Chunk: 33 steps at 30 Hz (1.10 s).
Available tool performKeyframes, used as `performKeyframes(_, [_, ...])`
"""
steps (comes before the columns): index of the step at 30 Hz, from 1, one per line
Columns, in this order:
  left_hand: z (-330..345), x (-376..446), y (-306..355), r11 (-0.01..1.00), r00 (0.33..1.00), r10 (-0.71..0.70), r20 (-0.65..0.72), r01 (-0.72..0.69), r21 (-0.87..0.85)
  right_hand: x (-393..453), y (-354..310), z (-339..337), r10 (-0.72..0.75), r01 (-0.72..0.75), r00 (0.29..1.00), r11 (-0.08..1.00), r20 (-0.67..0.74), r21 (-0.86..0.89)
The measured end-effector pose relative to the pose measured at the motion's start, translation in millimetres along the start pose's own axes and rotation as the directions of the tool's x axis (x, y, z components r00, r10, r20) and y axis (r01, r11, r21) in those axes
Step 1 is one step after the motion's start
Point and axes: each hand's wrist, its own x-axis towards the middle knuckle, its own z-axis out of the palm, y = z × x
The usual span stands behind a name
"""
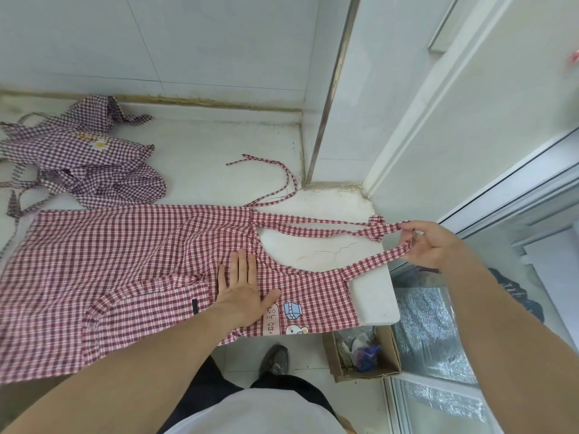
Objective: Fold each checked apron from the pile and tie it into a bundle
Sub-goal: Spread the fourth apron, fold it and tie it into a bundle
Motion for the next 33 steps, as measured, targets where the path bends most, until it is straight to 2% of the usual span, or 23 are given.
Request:
performKeyframes(2, [0, 0, 0, 1.0, 1.0, -0.003, 0.004, 0.003, 0.0, 1, -7, -2, -0.083, 0.037, 0.99, 0.931, -0.11, -0.364])
performKeyframes(4, [-3, 0, 0, 1.0, 1.0, -0.007, 0.004, 0.007, -0.003, 6, -12, -9, -0.272, 0.085, 0.937, 0.786, -0.219, -0.612])
performKeyframes(6, [-6, -2, 2, 1.0, 1.0, -0.003, 0.006, 0.003, 0.012, 9, -14, -13, -0.45, 0.152, 0.858, 0.685, -0.249, -0.712])
performKeyframes(9, [-26, -1, 6, 1.0, 1.0, -0.002, -0.007, 0.002, -0.002, 14, -11, -11, -0.616, 0.288, 0.776, 0.541, -0.139, -0.79])
performKeyframes(10, [-36, 0, 6, 0.998, 0.998, 0.011, -0.068, -0.015, -0.06, 12, -10, -9, -0.616, 0.318, 0.783, 0.512, -0.084, -0.798])
performKeyframes(11, [-47, 1, 3, 0.987, 0.981, 0.03, -0.193, -0.059, -0.147, 9, -9, -6, -0.572, 0.334, 0.82, 0.498, -0.014, -0.8])
performKeyframes(12, [-56, 3, -1, 0.966, 0.935, 0.036, -0.352, -0.123, -0.227, 5, -8, -3, -0.49, 0.337, 0.87, 0.508, 0.056, -0.793])
performKeyframes(13, [-65, 6, -5, 0.951, 0.862, 0.028, -0.506, -0.178, -0.251, 3, -9, -2, -0.402, 0.333, 0.908, 0.531, 0.115, -0.779])
performKeyframes(14, [-71, 9, -11, 0.957, 0.786, 0.013, -0.618, -0.188, -0.219, 1, -8, 0, -0.334, 0.33, 0.93, 0.566, 0.156, -0.755])
performKeyframes(15, [-76, 13, -19, 0.971, 0.744, -0.003, -0.668, -0.158, -0.179, 1, -9, 1, -0.299, 0.332, 0.937, 0.605, 0.18, -0.724])
performKeyframes(16, [-78, 19, -26, 0.981, 0.765, -0.043, -0.642, -0.09, -0.173, 2, -10, 1, -0.286, 0.339, 0.938, 0.648, 0.194, -0.682])
performKeyframes(17, [-79, 25, -34, 0.983, 0.83, -0.112, -0.547, 0.011, -0.185, 5, -12, -1, -0.286, 0.346, 0.937, 0.68, 0.2, -0.647])
performKeyframes(19, [-77, 33, -51, 0.969, 0.939, -0.214, -0.269, 0.169, -0.182, 5, -14, 0, -0.29, 0.352, 0.936, 0.71, 0.202, -0.61])
performKeyframes(20, [-74, 37, -59, 0.967, 0.963, -0.224, -0.15, 0.201, -0.157, 5, -15, -2, -0.285, 0.358, 0.934, 0.72, 0.217, -0.595])
performKeyframes(22, [-68, 41, -69, 0.977, 0.983, -0.185, -0.007, 0.183, -0.106, 4, -17, -4, -0.305, 0.396, 0.918, 0.73, 0.253, -0.557])
performKeyframes(24, [-65, 41, -70, 0.984, 0.986, -0.158, 0.057, 0.162, -0.069, 7, -21, -9, -0.374, 0.451, 0.892, 0.701, 0.253, -0.552])
performKeyframes(26, [-66, 40, -68, 0.987, 0.985, -0.154, 0.082, 0.157, -0.032, 10, -23, -14, -0.453, 0.48, 0.865, 0.627, 0.215, -0.613])
performKeyframes(29, [-68, 39, -67, 0.988, 0.983, -0.152, 0.105, 0.154, -0.01, 19, -17, -22, -0.508, 0.427, 0.85, 0.509, 0.14, -0.748])
performKeyframes(31, [-68, 38, -67, 0.99, 0.985, -0.143, 0.099, 0.143, 0.003, 28, -7, -24, -0.558, 0.373, 0.829, 0.498, 0.04, -0.783])
performKeyframes(33, [-66, 38, -67, 0.992, 0.989, -0.126, 0.076, 0.124, 0.029, 37, 2, -23, -0.593, 0.36, 0.804, 0.547, -0.046, -0.756])
